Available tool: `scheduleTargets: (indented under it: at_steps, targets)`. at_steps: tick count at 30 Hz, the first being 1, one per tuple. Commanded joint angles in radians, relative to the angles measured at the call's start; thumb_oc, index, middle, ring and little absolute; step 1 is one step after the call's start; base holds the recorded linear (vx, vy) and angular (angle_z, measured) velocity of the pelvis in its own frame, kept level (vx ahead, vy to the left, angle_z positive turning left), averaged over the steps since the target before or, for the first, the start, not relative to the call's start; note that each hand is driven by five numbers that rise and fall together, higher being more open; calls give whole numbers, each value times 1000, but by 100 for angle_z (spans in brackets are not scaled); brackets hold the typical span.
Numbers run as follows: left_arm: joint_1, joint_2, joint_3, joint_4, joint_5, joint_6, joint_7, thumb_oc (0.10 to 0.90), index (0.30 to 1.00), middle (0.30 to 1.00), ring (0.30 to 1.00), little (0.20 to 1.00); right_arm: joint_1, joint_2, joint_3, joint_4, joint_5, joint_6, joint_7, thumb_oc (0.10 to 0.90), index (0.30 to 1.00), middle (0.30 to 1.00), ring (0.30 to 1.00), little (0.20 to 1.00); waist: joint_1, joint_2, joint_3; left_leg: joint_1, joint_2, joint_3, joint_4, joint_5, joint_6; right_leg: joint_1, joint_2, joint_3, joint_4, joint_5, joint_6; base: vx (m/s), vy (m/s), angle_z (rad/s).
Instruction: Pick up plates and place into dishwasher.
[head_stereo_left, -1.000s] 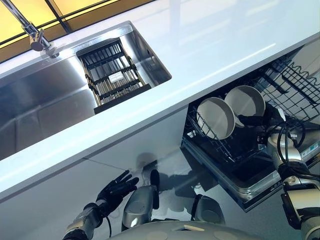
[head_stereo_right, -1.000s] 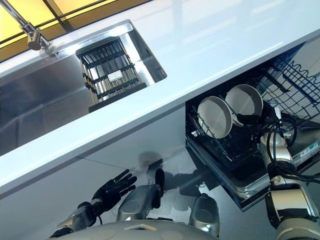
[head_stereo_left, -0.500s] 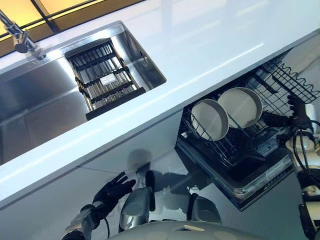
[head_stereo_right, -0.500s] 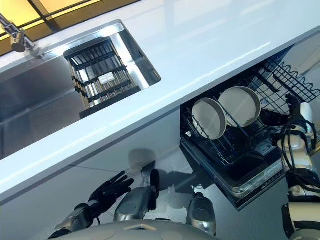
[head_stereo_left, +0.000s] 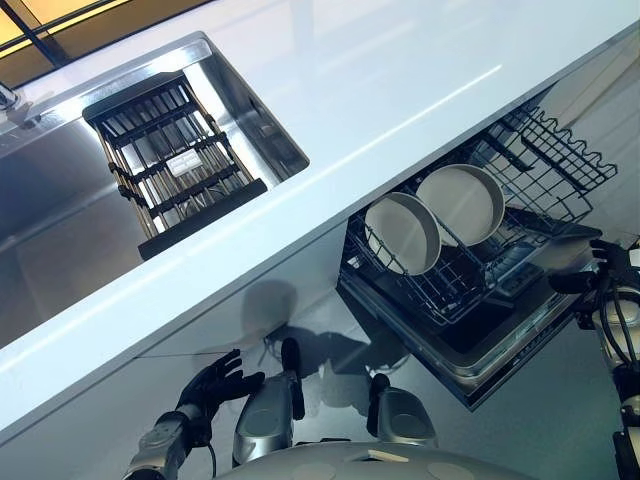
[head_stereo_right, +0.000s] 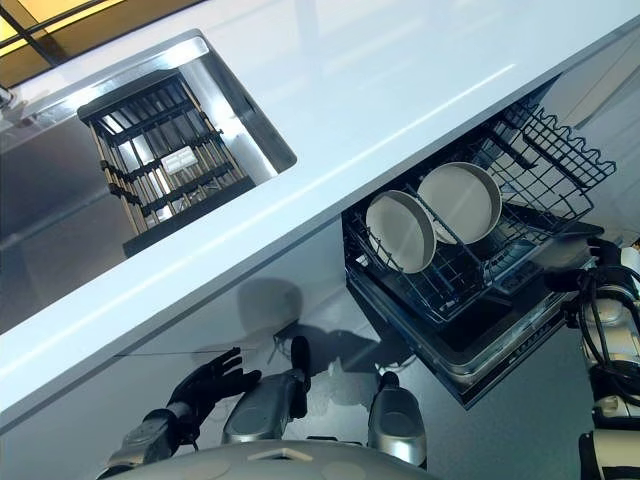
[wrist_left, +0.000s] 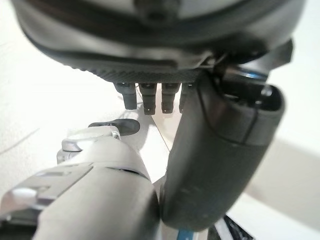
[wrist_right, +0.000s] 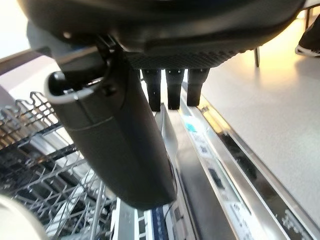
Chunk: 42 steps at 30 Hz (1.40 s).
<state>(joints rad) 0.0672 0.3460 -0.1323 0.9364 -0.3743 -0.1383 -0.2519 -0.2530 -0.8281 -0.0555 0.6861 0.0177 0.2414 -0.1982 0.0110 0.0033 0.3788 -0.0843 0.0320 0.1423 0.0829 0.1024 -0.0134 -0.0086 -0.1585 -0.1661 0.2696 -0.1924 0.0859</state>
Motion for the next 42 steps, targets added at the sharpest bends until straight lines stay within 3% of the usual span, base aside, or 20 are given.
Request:
scheduleTargets:
  at_steps: [1, 11, 18, 30, 42]
  targets:
    - [-31, 18, -64, -87, 25, -13, 6, 800, 900, 900, 900, 900, -141, -104, 44, -41, -31, -73, -25, 100, 300, 300, 300, 200, -8, -6, 23, -8, -20, 39, 241, -246, 18, -52, 51, -13, 6, 99, -60, -16, 5, -9]
    - [-57, 14, -110, -147, -47, -10, 43, 800, 900, 900, 900, 900, -262, -93, 134, 28, -45, -107, -44, 100, 300, 300, 300, 200, -4, 18, 72, -114, -13, 33, 369, -260, 28, -149, 39, -18, 135, 67, -79, -15, 1, -2]
    - [-46, 12, -118, -168, -85, -32, 57, 800, 900, 900, 900, 900, -304, -86, 175, 104, -28, -50, -25, 100, 300, 300, 300, 200, 4, 34, 93, -153, -17, 26, 412, -266, 33, -198, 28, -26, 201, 50, -89, -29, 10, 3]
    - [-40, 29, -133, -222, -103, -36, 32, 800, 900, 900, 900, 900, -410, -73, 206, 310, 45, -42, 70, 100, 300, 300, 300, 200, 40, 68, 112, -219, -35, -3, 524, -309, 57, -260, 0, -42, 337, -1, -116, -13, -4, 2]
    - [-31, 29, -148, -290, -142, -58, 47, 800, 900, 900, 900, 900, -553, -6, 228, 412, 295, -53, 214, 100, 300, 300, 300, 200, 90, 98, 130, -279, -53, -38, 614, -349, 76, -331, -35, -64, 488, -61, -144, 3, -15, 9]
